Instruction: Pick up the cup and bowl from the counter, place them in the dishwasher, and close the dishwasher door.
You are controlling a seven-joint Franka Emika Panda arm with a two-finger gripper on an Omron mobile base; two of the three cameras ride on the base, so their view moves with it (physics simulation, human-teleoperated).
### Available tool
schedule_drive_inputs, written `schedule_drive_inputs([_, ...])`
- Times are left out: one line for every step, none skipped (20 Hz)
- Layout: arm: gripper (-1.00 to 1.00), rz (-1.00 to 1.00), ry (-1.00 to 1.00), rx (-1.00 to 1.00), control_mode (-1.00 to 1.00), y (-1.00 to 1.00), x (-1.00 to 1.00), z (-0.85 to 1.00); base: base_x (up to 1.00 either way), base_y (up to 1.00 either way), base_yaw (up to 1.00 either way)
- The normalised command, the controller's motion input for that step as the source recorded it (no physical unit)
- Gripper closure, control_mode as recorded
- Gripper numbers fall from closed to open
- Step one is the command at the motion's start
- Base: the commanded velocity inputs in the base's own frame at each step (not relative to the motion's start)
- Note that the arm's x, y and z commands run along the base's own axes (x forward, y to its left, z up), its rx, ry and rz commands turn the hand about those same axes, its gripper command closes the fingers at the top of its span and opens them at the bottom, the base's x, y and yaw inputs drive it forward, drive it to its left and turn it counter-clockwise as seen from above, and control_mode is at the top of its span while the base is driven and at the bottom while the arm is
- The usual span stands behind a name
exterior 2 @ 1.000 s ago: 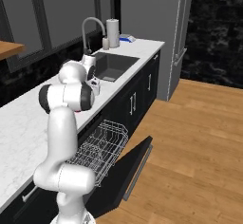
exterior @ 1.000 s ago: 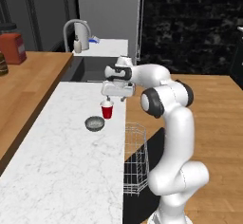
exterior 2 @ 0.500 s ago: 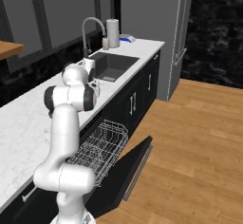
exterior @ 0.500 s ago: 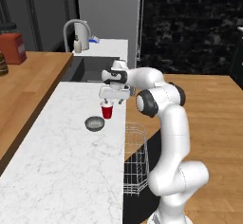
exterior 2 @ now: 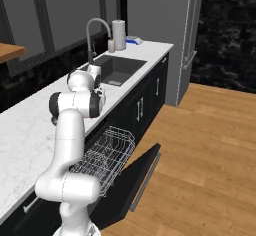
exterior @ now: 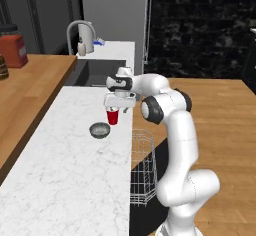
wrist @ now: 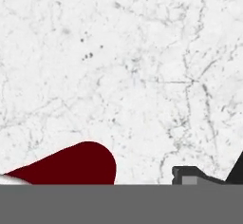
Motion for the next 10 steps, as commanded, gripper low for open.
schedule_drive_inputs([1.0,0.0,0.08,0.0,-1.0,-0.2,-0.36,-0.32,0.0,0.0,0.0])
schedule_drive_inputs([1.0,0.0,0.12,0.0,-1.0,-0.3,-0.5,-0.44,0.0,0.0,0.0])
schedule_drive_inputs([1.0,0.0,0.12,0.0,-1.0,-0.33,-0.63,-0.49,0.0,0.0,0.0])
schedule_drive_inputs([1.0,-0.02,0.1,0.0,-1.0,-0.36,-0.74,-0.54,0.0,0.0,0.0])
schedule_drive_inputs([1.0,-0.02,0.07,0.0,-1.0,-0.44,-0.76,-0.53,0.0,0.0,0.0])
schedule_drive_inputs([1.0,-0.03,0.06,0.0,-1.0,-0.28,-0.67,-0.52,0.0,0.0,0.0])
schedule_drive_inputs([1.0,-0.05,0.0,0.0,-1.0,-0.23,-0.56,-0.37,0.0,0.0,0.0])
schedule_drive_inputs([1.0,-0.09,-0.01,0.0,-1.0,-0.31,-0.44,-0.16,0.0,0.0,0.0])
schedule_drive_inputs([1.0,-0.13,-0.09,0.01,-1.0,-0.43,-0.36,0.0,0.0,0.0,0.0])
schedule_drive_inputs([1.0,-0.13,-0.15,0.03,-1.0,-0.53,-0.36,0.0,0.0,0.0,0.0])
